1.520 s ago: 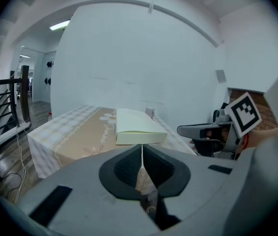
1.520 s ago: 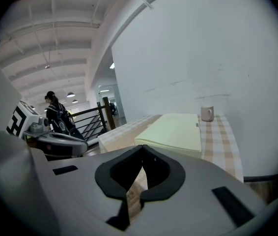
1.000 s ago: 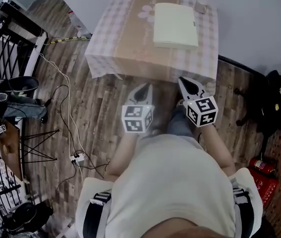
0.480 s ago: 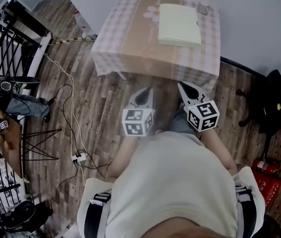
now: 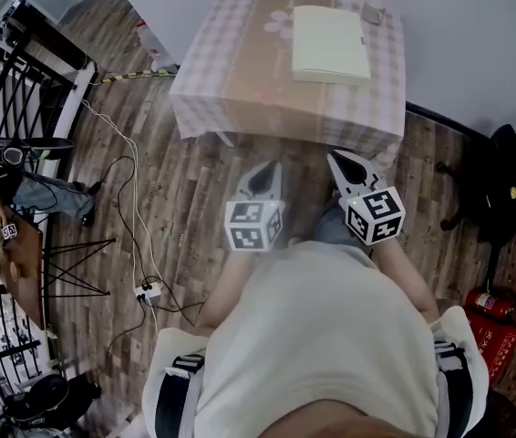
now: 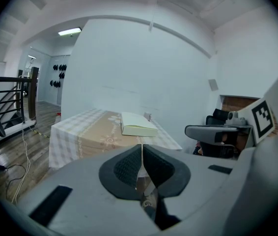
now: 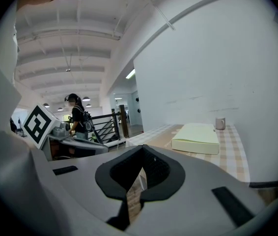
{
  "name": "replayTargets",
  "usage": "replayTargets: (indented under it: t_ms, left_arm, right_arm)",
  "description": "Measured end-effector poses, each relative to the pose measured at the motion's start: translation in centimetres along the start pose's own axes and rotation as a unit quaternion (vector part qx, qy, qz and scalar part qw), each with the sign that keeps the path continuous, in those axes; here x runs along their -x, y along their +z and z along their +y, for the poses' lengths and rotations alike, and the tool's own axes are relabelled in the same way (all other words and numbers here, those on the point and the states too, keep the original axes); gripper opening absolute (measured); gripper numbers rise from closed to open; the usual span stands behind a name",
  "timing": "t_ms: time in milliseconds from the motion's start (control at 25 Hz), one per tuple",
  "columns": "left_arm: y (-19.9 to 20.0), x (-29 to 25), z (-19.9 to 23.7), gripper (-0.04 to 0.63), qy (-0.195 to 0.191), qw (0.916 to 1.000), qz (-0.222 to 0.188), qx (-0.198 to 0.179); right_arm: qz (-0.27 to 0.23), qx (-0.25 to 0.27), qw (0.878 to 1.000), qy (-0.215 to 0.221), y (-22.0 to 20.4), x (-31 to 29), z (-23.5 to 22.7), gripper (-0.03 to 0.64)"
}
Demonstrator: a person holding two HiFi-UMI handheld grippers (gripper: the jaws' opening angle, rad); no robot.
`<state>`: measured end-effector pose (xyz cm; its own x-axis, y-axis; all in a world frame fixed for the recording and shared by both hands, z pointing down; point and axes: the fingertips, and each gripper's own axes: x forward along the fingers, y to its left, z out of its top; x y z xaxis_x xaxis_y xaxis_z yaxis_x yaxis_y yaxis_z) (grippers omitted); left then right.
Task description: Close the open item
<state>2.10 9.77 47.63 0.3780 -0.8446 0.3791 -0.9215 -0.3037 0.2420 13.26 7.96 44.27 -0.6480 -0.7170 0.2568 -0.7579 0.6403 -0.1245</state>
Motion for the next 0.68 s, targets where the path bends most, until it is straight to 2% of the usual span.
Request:
replayTargets:
  t_ms: [680]
  left_arm:
    - [-0.4,0.6,-0.6,0.011,-0.013,0.9999,0.0,0.007]
  right_arm:
    - [-0.013,-0.006,1.0,0.002,0.5,1.1,0.4,-0.002]
